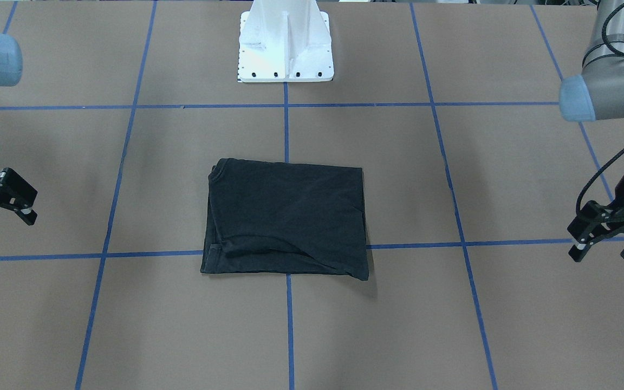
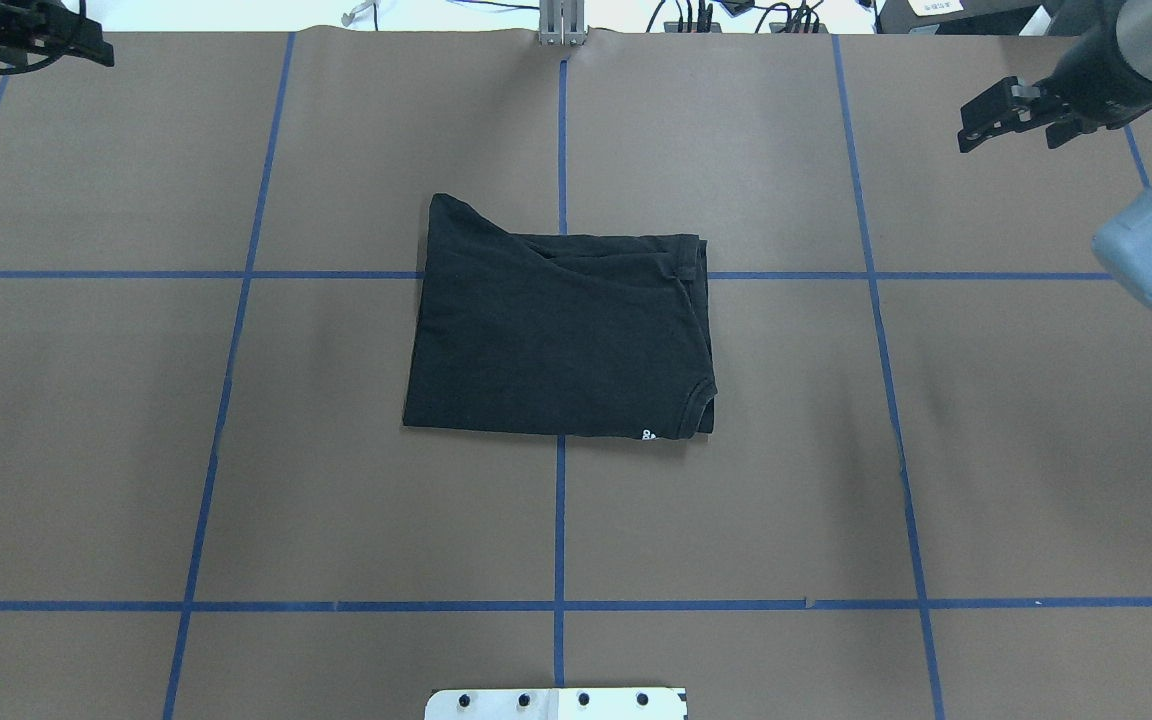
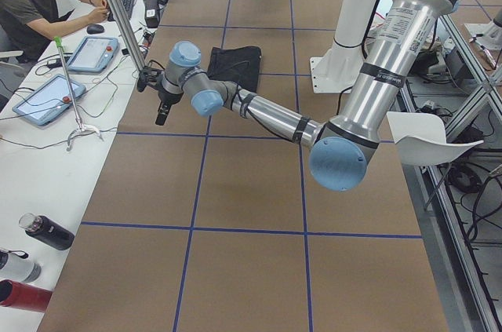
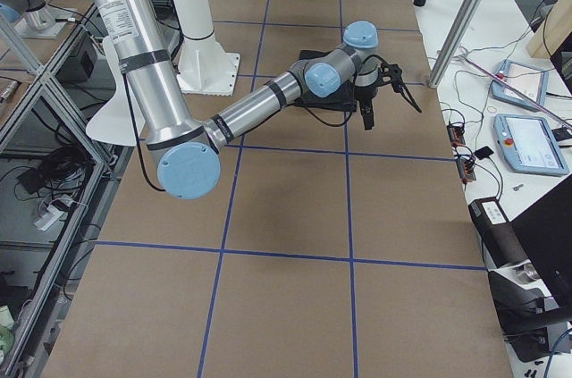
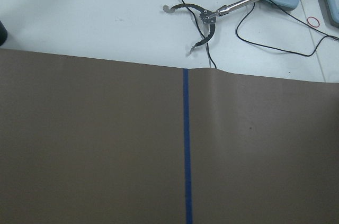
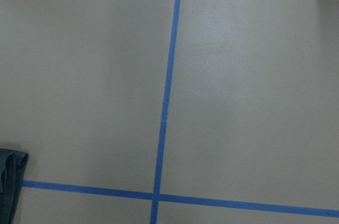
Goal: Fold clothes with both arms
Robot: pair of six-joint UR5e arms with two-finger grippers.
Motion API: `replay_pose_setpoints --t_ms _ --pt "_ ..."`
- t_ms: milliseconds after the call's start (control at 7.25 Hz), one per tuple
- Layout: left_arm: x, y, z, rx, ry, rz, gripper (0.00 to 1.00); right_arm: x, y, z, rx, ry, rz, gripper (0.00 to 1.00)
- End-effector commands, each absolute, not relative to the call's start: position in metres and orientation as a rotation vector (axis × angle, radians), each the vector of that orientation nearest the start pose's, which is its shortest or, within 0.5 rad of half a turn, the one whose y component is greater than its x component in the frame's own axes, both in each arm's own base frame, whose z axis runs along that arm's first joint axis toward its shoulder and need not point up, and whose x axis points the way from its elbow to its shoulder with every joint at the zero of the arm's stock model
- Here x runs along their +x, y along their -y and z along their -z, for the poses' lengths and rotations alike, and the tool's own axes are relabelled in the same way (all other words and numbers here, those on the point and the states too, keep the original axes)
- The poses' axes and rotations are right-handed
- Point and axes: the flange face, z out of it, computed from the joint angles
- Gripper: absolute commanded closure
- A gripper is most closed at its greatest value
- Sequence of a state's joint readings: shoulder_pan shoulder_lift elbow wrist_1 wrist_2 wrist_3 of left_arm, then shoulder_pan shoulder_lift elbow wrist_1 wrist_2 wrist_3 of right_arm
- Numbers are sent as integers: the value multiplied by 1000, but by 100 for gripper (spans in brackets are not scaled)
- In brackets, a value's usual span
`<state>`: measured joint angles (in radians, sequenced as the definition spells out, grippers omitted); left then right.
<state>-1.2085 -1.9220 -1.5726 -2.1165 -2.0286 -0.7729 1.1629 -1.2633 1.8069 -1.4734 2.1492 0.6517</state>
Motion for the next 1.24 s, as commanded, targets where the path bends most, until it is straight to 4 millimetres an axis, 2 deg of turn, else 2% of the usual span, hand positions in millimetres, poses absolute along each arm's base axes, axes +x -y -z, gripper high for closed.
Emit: replay_pose_setpoints --t_ms 0,138,276,414,552,828,966,1104 --pt "132 630 -426 532 -801 210 1 -120 568 -439 172 735 -137 0" --pt "130 629 -423 557 -790 160 1 -88 581 -474 154 706 -166 0" --pt "123 624 -439 552 -767 134 1 -47 580 -495 176 671 -78 0" --pt "102 625 -447 548 -766 134 1 -23 577 -516 168 637 7 0" --pt "101 626 -455 537 -764 106 1 5 571 -546 154 619 64 0" --pt "97 625 -475 490 -761 87 1 35 542 -588 134 676 122 0" --pt "77 622 -492 457 -745 48 1 47 530 -600 132 721 133 0" --pt "47 625 -507 448 -671 -57 1 56 517 -620 114 737 137 0"
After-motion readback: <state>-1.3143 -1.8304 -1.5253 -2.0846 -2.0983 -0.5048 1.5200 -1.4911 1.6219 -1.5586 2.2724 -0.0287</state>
